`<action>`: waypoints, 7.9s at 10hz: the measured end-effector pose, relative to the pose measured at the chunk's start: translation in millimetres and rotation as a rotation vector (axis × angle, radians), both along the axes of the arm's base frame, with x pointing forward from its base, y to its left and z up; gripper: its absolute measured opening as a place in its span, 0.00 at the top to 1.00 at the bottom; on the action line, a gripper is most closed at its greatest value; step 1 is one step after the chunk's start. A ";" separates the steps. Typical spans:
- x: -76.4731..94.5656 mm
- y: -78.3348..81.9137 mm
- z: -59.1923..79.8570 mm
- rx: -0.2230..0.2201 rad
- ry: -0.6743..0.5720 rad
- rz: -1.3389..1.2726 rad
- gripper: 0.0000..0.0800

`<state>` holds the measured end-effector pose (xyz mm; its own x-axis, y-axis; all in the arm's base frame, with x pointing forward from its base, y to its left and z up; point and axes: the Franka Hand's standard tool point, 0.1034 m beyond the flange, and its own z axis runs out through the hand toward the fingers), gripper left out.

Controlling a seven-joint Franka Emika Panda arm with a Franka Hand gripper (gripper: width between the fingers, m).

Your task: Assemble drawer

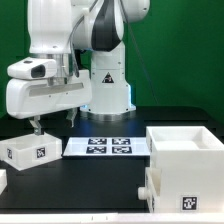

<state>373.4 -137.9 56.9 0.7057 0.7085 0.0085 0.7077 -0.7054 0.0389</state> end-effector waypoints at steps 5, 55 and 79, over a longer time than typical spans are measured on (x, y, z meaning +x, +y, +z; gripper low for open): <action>-50.6 -28.6 -37.7 0.035 0.042 -0.081 0.19; 170.6 137.2 16.3 0.005 -0.013 0.642 0.95; 180.7 162.4 12.8 -0.014 -0.039 0.780 0.95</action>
Offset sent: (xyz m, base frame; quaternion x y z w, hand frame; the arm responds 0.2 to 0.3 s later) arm -0.0141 0.0028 -0.0260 0.0370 0.0788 0.0166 0.9961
